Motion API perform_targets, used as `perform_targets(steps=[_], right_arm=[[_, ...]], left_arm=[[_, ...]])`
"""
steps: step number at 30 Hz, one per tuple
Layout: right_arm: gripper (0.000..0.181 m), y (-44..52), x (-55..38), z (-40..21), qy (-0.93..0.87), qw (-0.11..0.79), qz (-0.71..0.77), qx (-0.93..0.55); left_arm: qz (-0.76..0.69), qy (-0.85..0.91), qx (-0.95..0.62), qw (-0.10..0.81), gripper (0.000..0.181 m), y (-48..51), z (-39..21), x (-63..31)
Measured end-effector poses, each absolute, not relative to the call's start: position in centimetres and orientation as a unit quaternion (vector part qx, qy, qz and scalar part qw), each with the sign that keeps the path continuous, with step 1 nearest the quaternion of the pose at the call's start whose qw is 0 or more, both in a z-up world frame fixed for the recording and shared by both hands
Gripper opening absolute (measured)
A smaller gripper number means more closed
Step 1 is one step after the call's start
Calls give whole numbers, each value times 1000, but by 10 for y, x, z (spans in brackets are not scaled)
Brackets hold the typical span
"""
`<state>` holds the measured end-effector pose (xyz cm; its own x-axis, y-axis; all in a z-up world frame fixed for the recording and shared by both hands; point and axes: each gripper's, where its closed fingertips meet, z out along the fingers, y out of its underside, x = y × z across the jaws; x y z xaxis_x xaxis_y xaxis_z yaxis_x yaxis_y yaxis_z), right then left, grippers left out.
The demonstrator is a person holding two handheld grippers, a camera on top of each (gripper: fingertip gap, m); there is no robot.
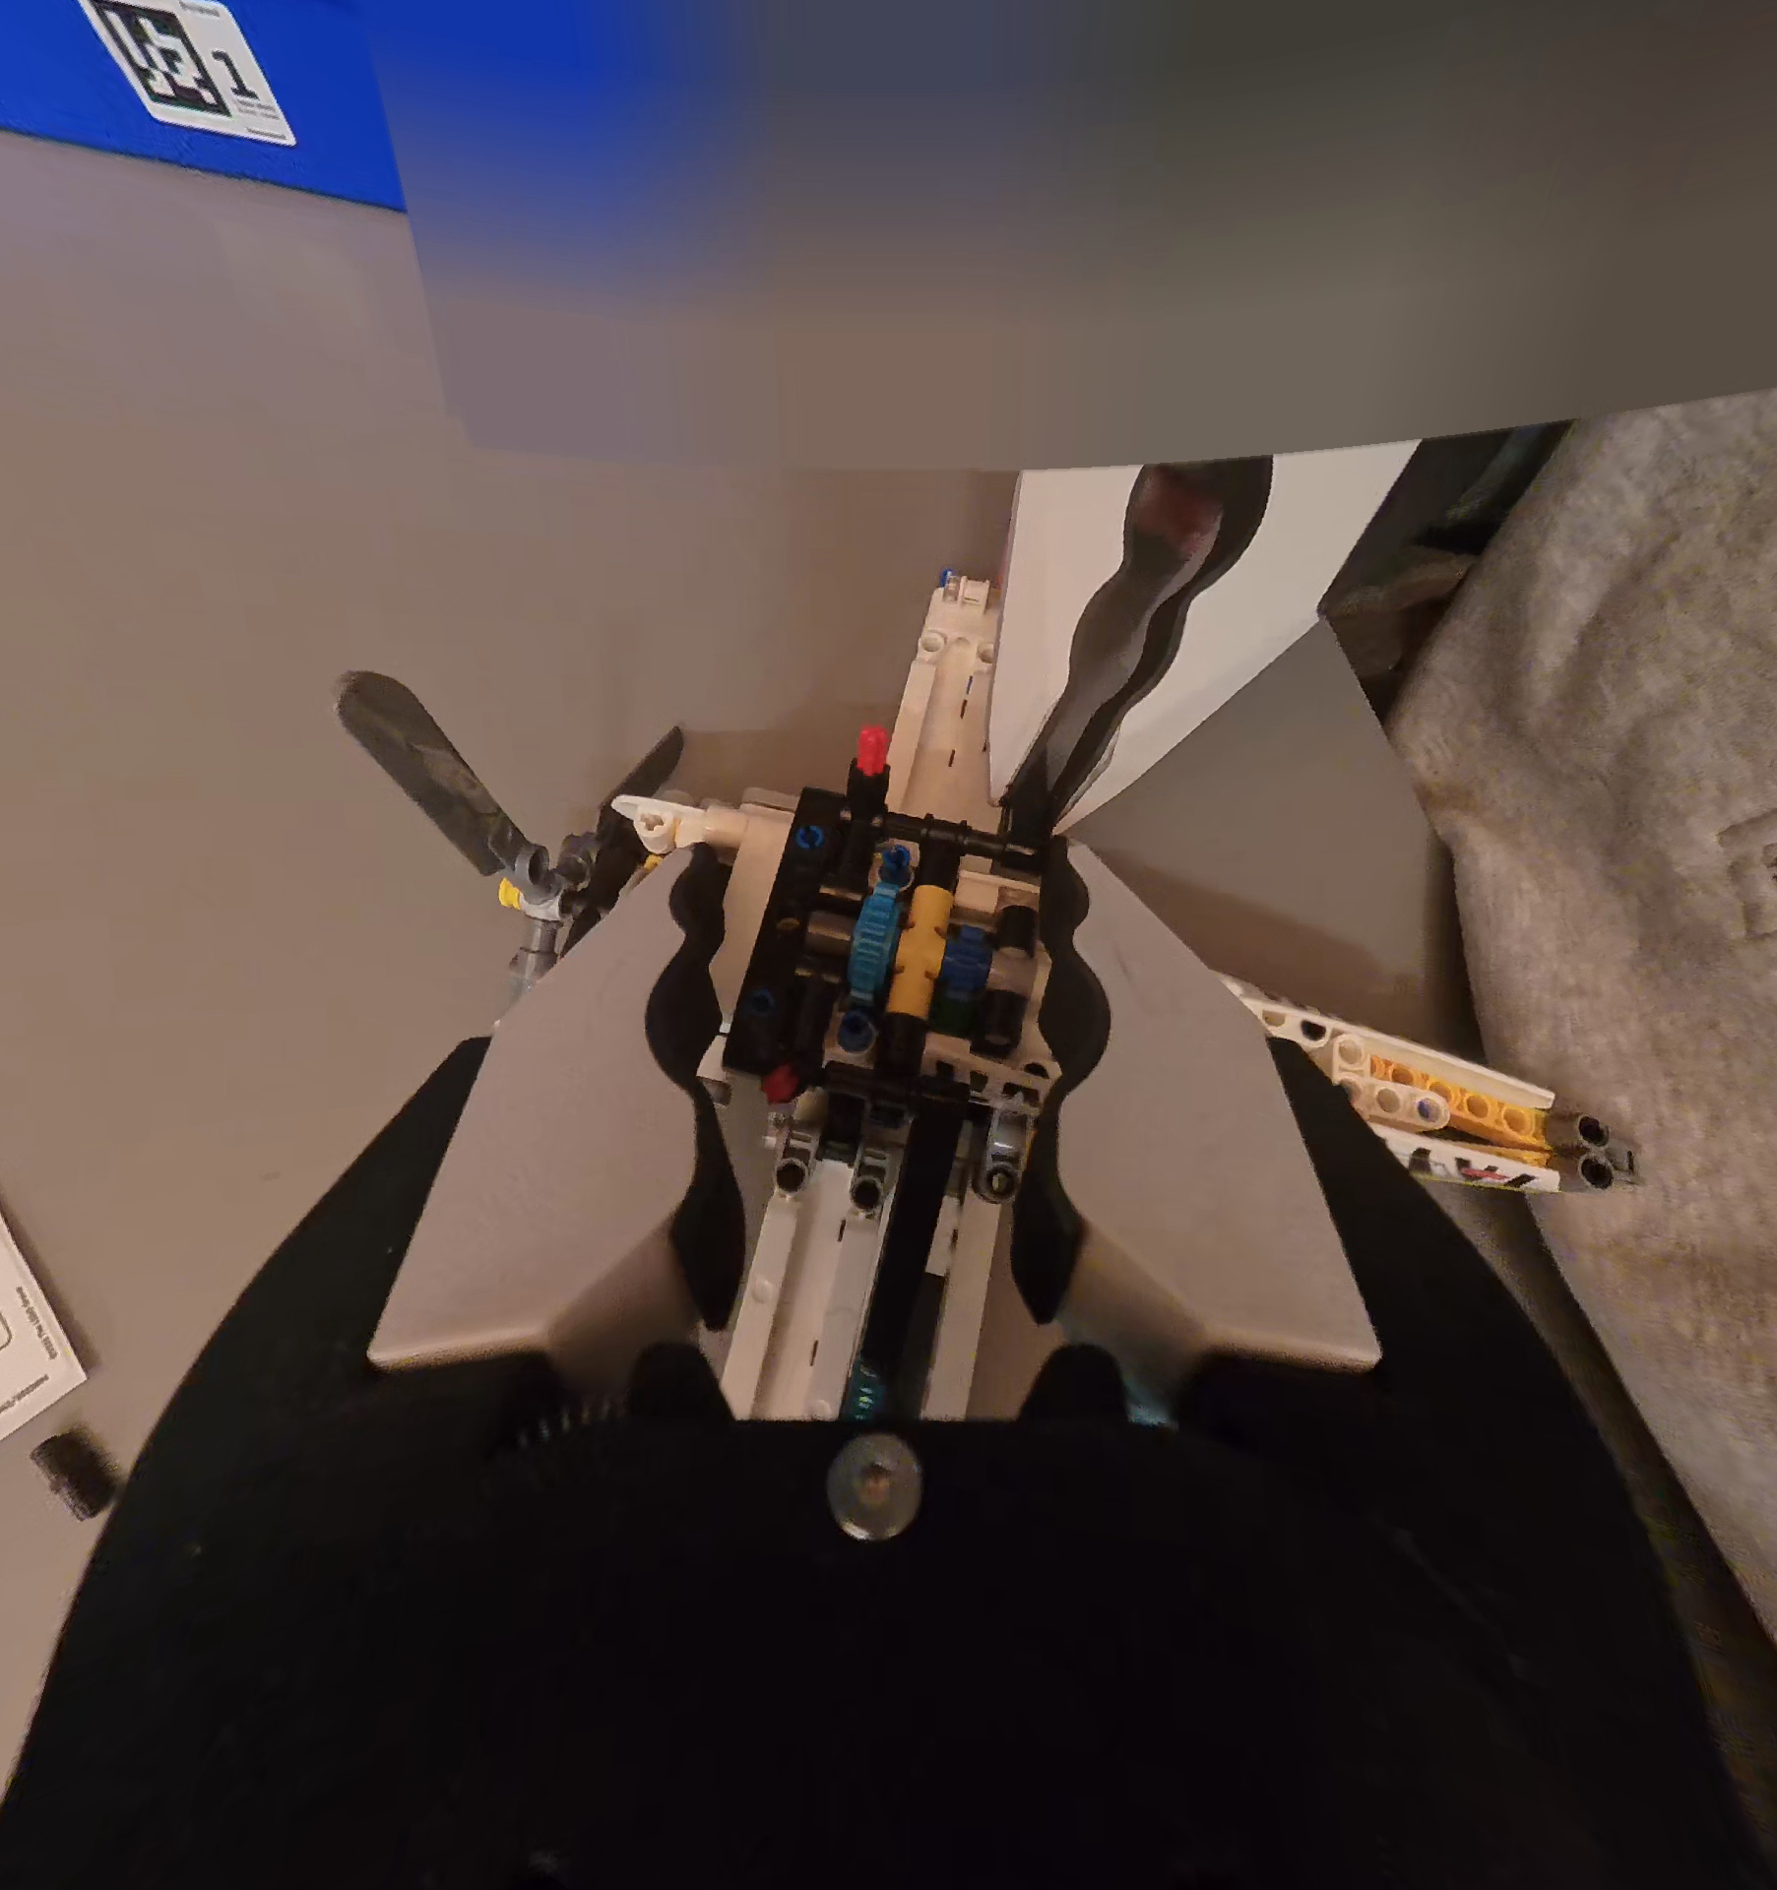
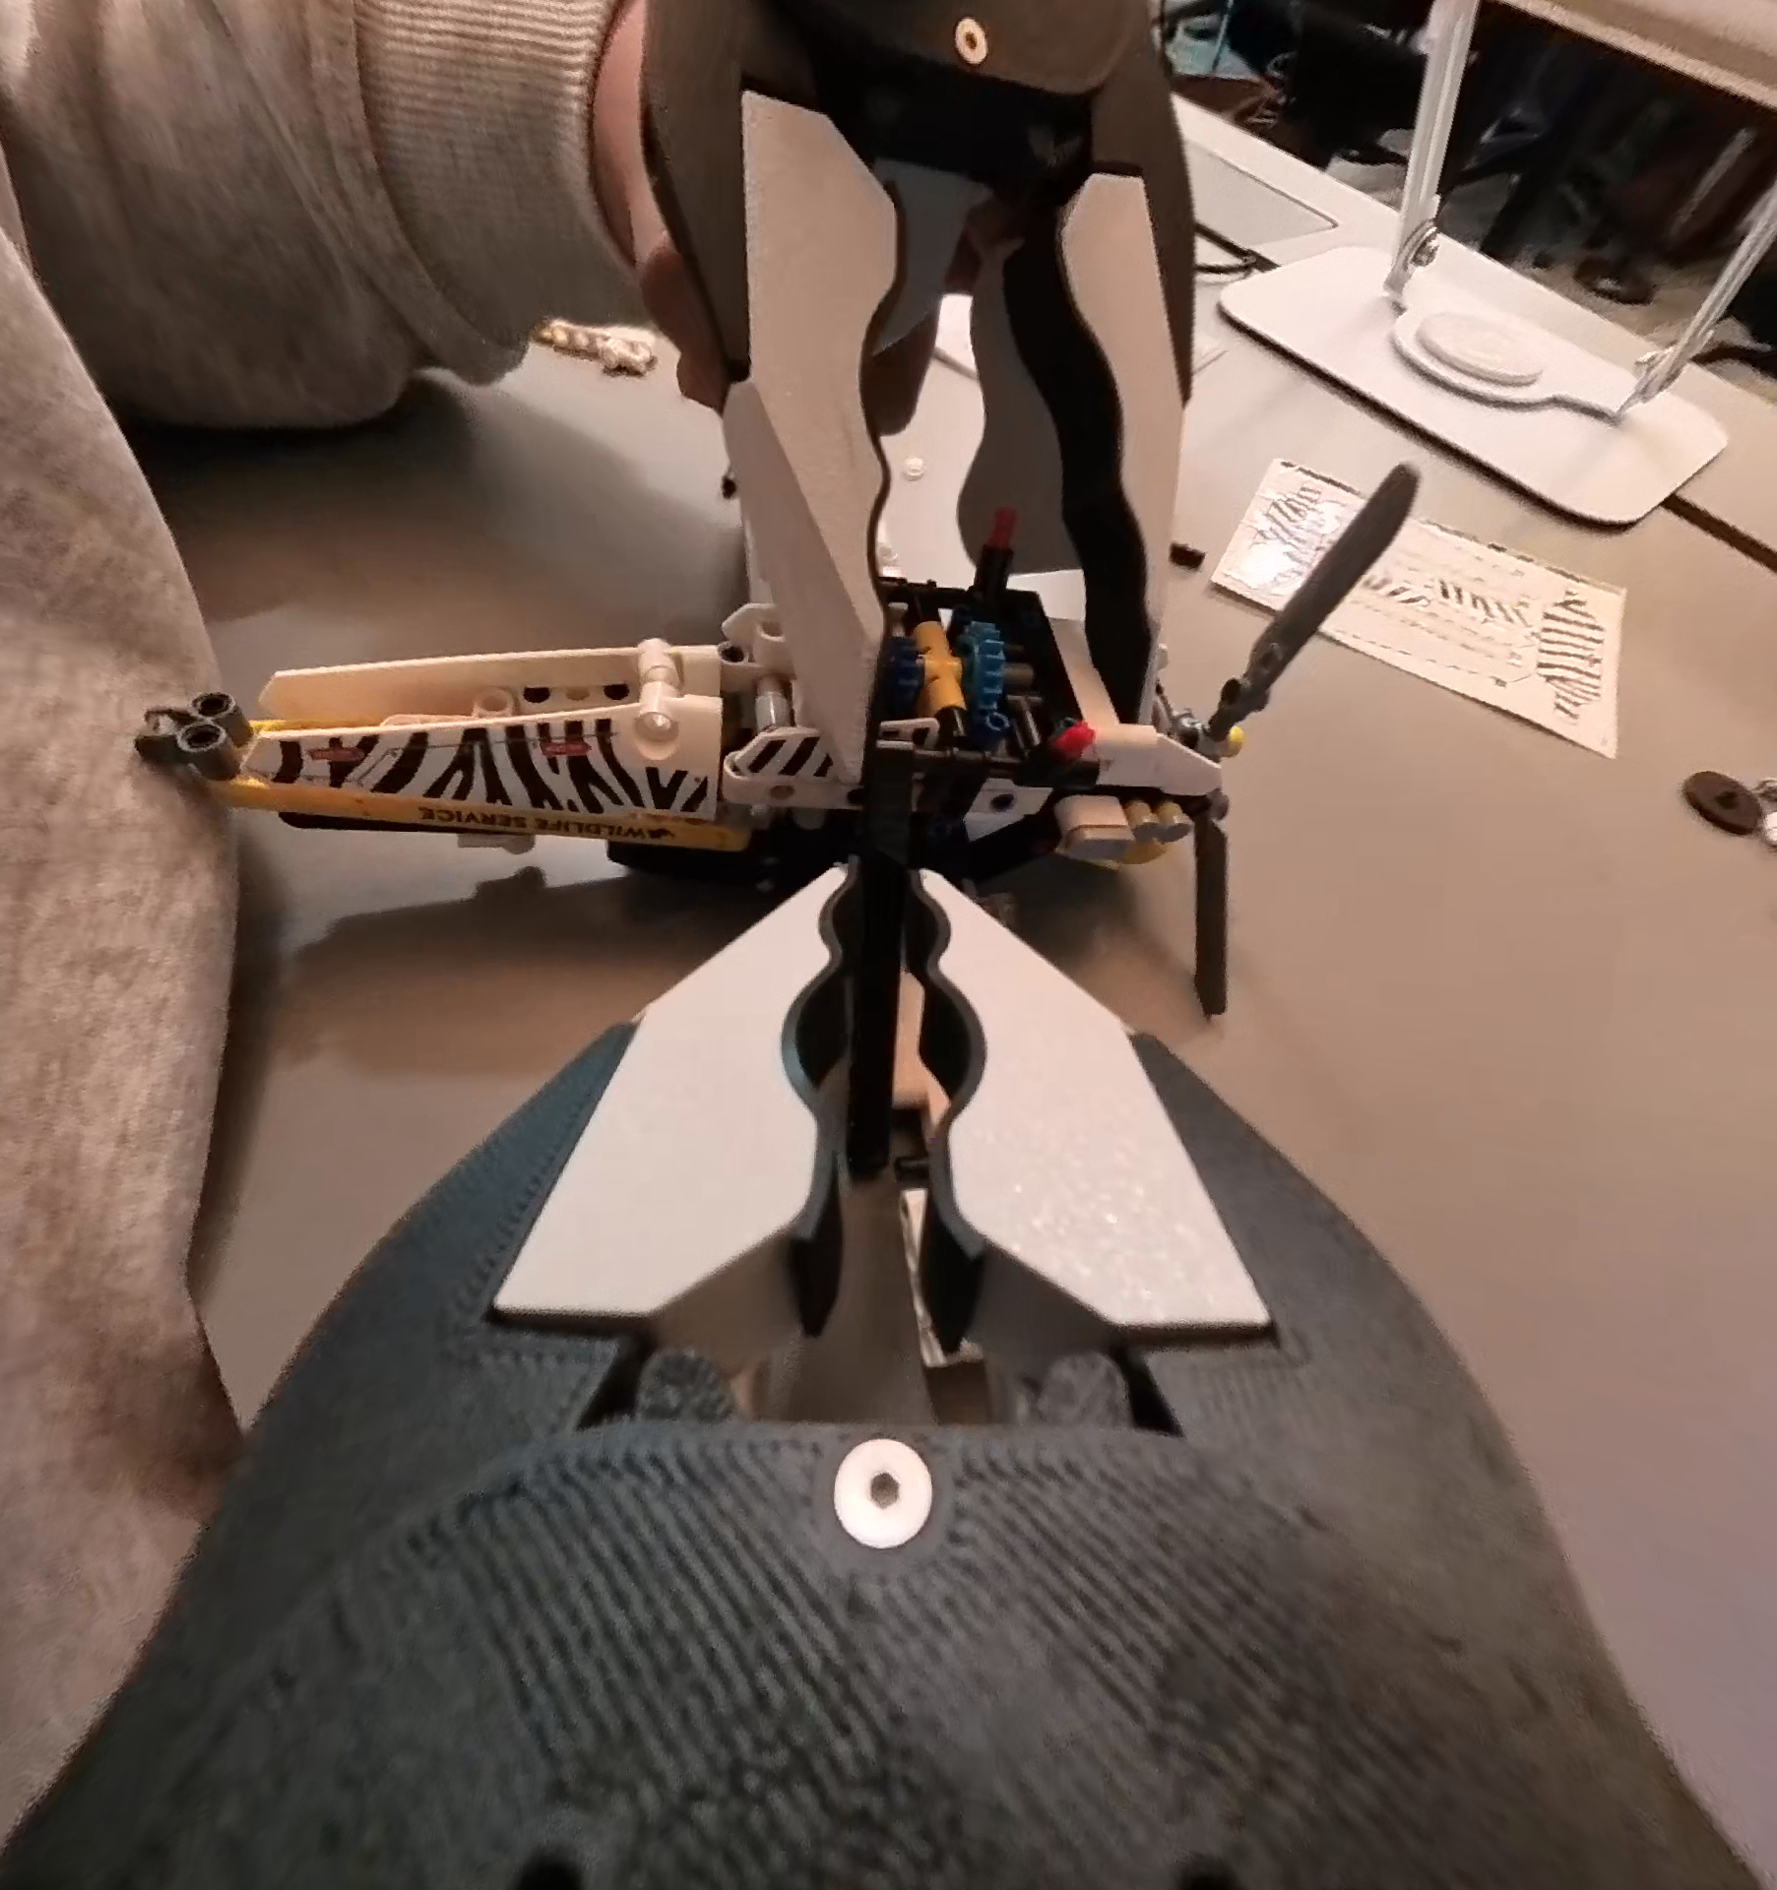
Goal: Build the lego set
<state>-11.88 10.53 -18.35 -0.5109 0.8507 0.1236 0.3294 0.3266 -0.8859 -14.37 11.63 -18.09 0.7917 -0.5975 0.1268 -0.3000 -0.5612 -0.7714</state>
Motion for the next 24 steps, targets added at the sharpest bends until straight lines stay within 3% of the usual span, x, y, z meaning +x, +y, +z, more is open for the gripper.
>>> perform_targets(steps=[11, 17, 24], right_arm=[[6, 107, -120, -183, -743, 263, 455, -413], [57, 111, -130, -171, -715, 271, 485, -423], [61, 106, -142, -172, -737, 223, 505, -389]], left_arm=[[-178, 267, -861, 395, 65, 118, -181, -145], [-178, 264, -863, 392, 65, 118, -181, -145], [-192, 252, -865, 390, 64, 117, -180, -143]])
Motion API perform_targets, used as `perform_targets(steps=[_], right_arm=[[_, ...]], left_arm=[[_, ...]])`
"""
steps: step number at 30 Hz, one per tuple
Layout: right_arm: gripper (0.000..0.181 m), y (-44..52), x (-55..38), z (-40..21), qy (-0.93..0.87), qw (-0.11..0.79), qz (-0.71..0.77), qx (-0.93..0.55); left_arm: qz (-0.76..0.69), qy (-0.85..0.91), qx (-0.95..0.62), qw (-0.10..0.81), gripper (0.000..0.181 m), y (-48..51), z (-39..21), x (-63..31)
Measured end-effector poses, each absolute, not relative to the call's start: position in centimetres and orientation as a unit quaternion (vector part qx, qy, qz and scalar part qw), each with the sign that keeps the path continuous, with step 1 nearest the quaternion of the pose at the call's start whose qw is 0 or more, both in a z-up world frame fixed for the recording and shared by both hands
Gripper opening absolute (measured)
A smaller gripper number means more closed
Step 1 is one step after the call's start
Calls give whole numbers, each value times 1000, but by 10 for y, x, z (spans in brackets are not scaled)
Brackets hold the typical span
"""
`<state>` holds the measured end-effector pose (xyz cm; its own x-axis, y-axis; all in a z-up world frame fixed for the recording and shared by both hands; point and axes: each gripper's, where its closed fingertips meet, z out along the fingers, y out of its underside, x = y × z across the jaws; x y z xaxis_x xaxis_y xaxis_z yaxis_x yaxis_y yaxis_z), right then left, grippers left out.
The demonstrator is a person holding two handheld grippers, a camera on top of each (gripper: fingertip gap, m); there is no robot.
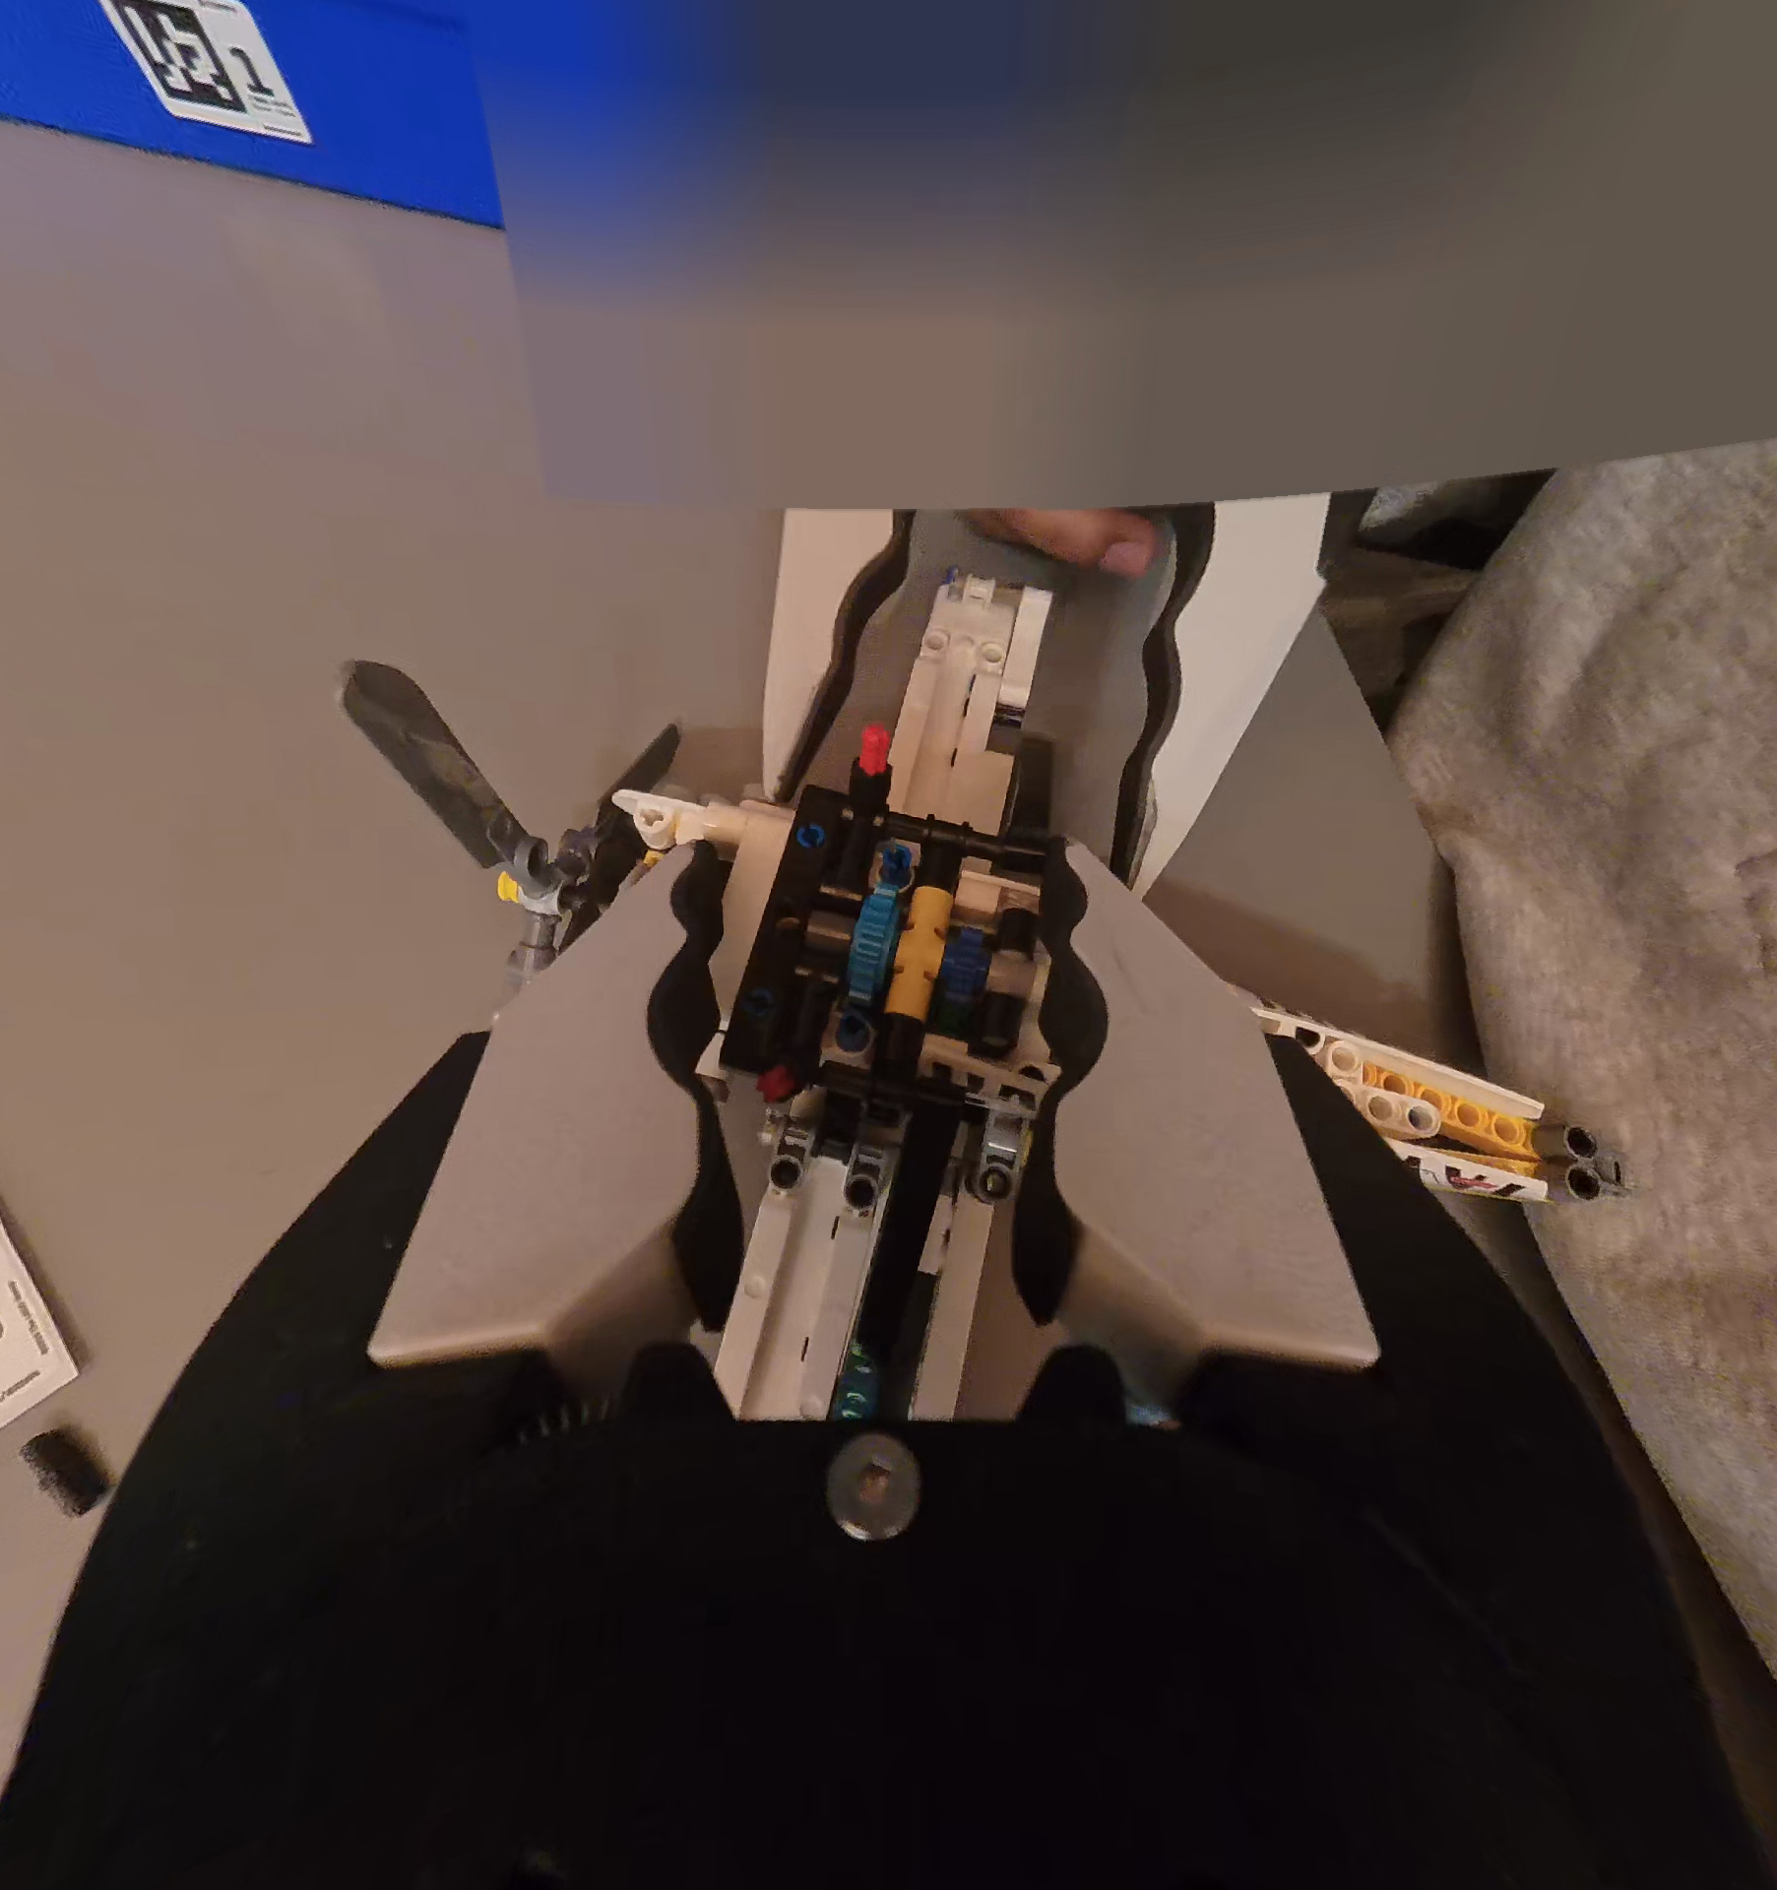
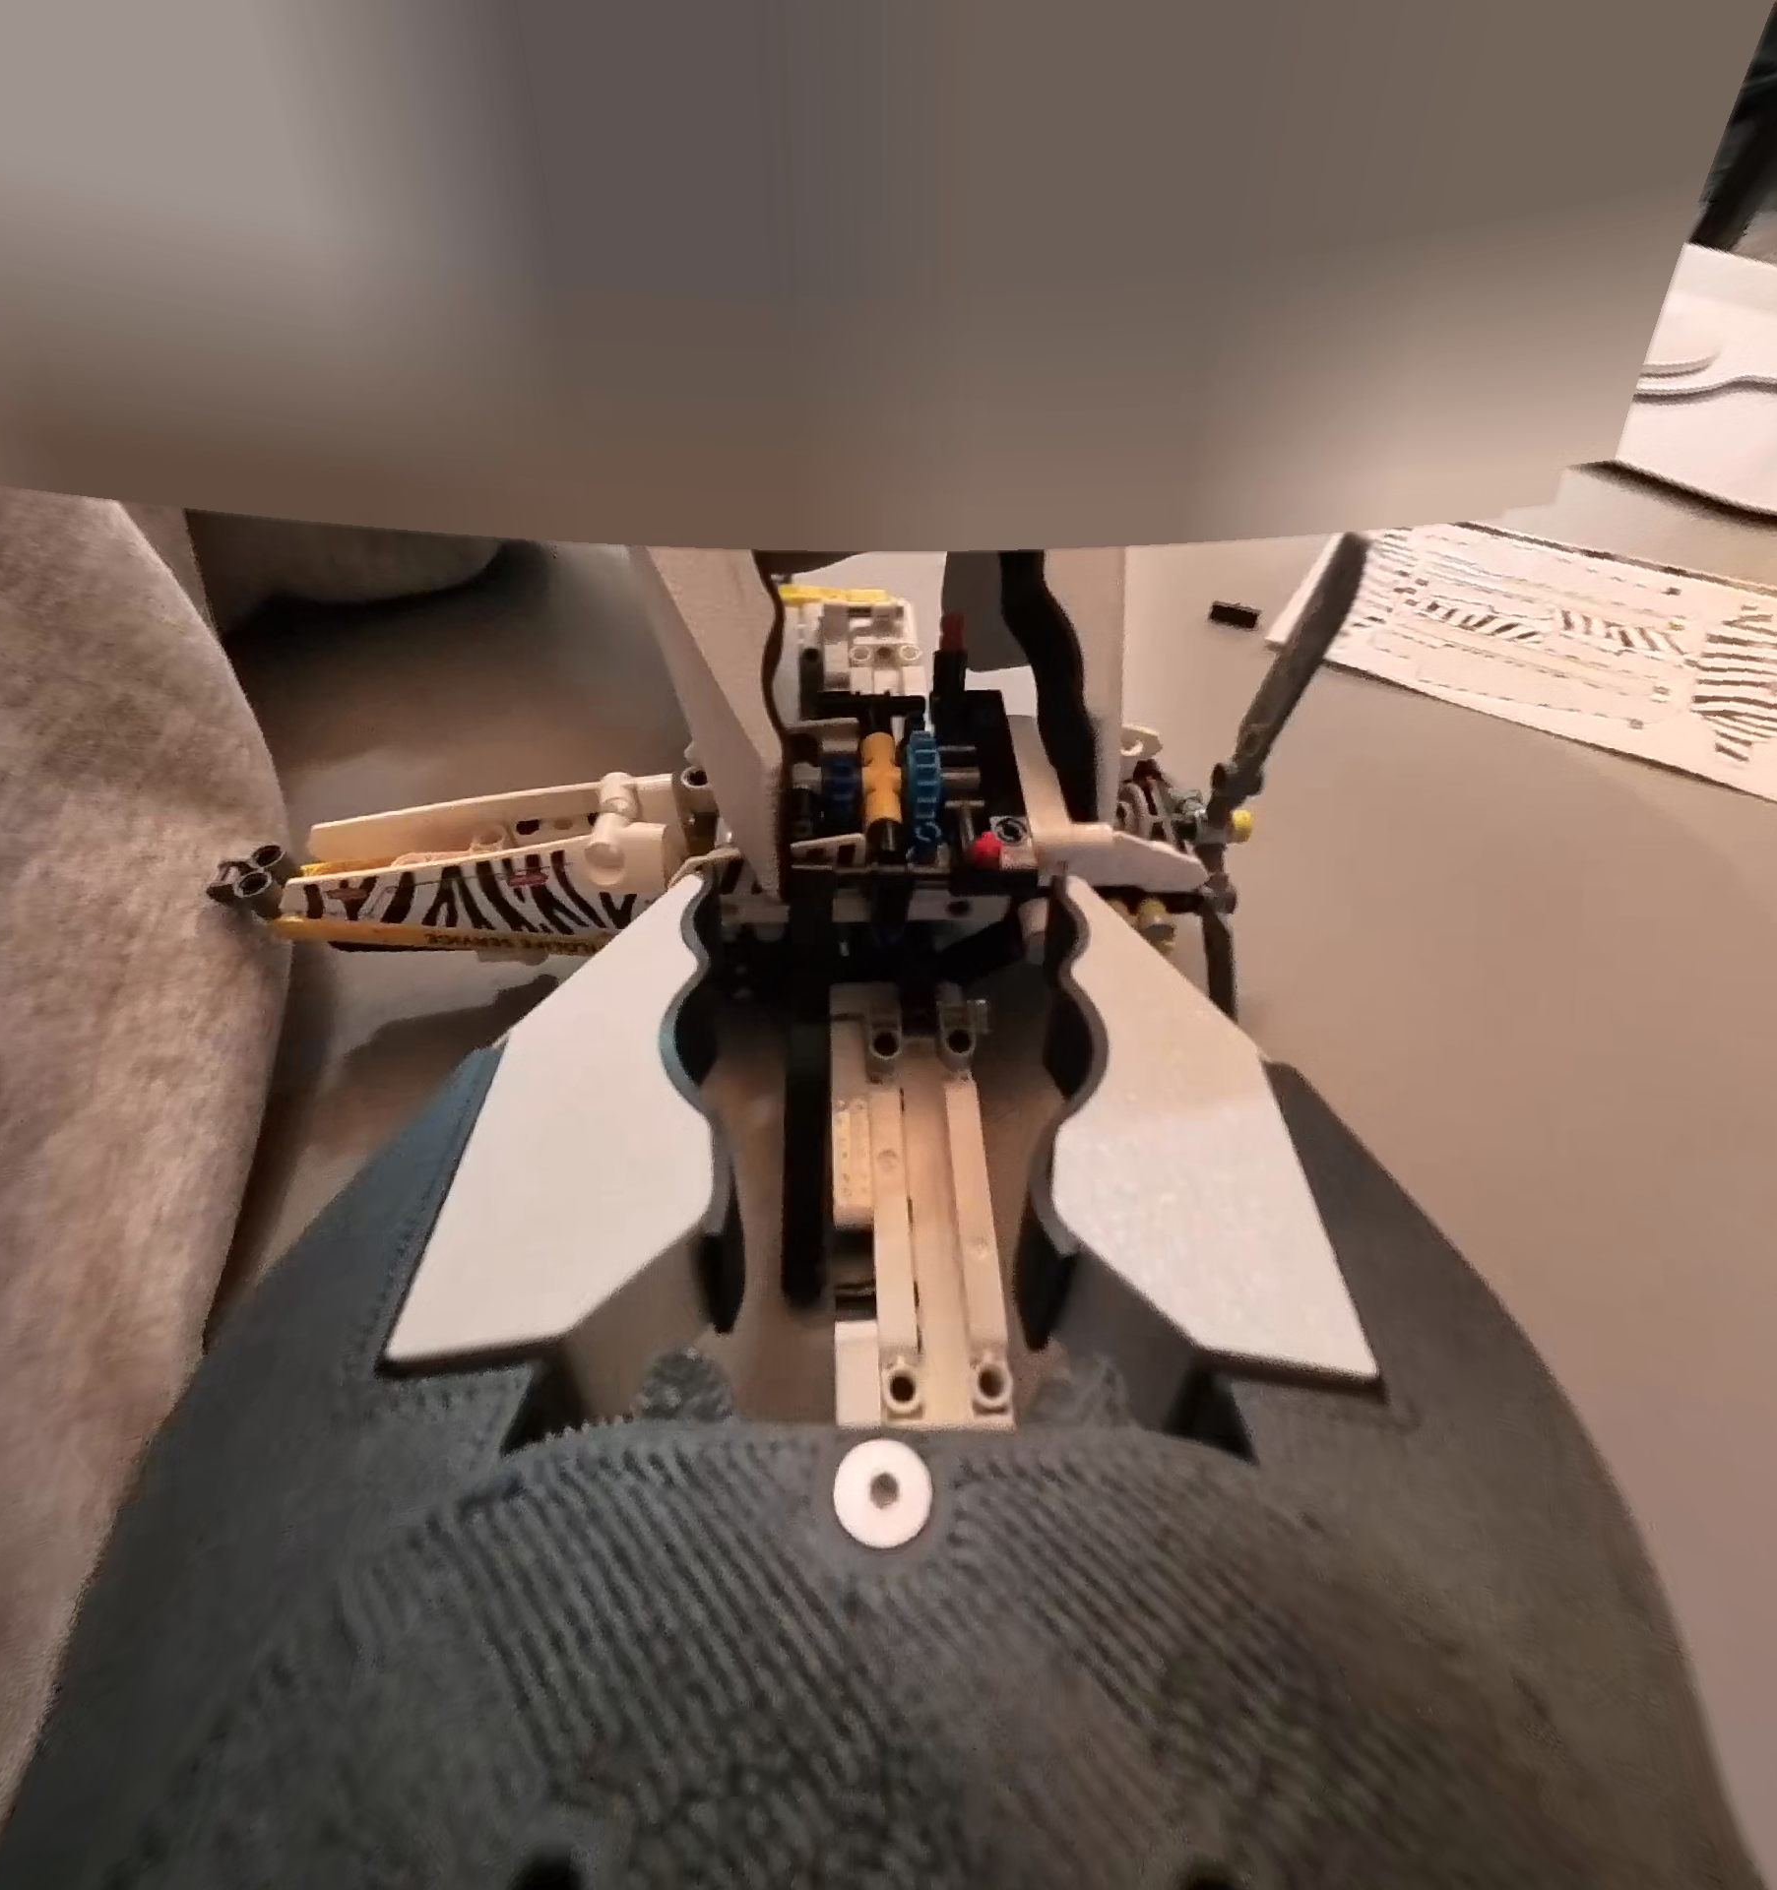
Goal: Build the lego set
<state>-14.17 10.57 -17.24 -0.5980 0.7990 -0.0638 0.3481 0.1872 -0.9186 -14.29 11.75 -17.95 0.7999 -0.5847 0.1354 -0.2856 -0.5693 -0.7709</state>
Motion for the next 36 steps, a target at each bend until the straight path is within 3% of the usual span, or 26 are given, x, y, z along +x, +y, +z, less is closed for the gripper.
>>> perform_targets(steps=[3, 31, 36], right_arm=[[52, 107, -143, -171, -741, 219, 510, -379], [50, 108, -140, -173, -752, 224, 505, -360], [42, 110, -137, -176, -758, 212, 499, -362]], left_arm=[[-200, 246, -863, 393, 64, 118, -179, -143], [-232, 230, -856, 401, 62, 115, -177, -140], [-227, 232, -856, 402, 62, 116, -177, -140]])
